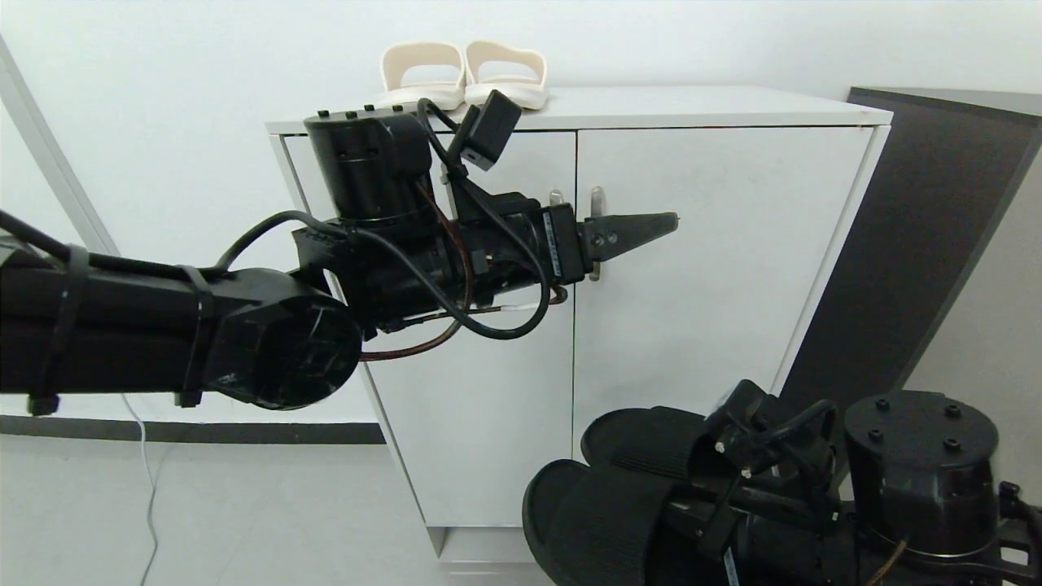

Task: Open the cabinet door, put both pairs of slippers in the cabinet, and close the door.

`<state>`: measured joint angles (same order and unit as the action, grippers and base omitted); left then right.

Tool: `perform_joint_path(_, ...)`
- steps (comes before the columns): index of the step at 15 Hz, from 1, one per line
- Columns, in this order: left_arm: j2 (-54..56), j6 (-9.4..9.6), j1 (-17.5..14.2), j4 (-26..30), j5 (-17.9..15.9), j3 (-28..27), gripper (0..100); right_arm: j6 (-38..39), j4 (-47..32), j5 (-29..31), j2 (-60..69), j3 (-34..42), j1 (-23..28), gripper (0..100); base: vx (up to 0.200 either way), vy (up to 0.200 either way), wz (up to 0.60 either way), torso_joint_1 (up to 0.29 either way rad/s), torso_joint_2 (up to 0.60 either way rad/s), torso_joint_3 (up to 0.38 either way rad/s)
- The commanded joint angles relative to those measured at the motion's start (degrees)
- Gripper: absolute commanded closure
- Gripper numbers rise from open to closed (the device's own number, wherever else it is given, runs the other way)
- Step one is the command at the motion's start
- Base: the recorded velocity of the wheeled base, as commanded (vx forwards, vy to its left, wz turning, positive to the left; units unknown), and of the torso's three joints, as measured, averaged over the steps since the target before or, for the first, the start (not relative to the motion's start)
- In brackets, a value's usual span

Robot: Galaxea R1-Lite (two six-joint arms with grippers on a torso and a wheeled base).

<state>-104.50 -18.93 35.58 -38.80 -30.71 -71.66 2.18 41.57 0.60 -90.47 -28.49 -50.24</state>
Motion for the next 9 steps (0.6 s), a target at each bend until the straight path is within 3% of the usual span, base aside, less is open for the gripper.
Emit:
perform_joint_path(1,-1.4,0.04,-1.0,0.0,0.7,-0.2,0,0.0,0.0,0.0,-0.1,0.0,0.0,100,0.000,0.000,0.00,0.000,0.00,0.000)
perform_joint_path(7,-3.6,0.04,-1.7,0.0,6.0,-1.4,0,0.0,0.1,0.0,-0.9,0.0,0.0,100,0.000,0.000,0.00,0.000,0.00,0.000)
perform_joint_path(9,-6.0,0.04,-1.9,0.7,7.5,-4.5,0,0.0,0.0,0.0,-0.9,0.1,0.0,100,0.000,0.000,0.00,0.000,0.00,0.000)
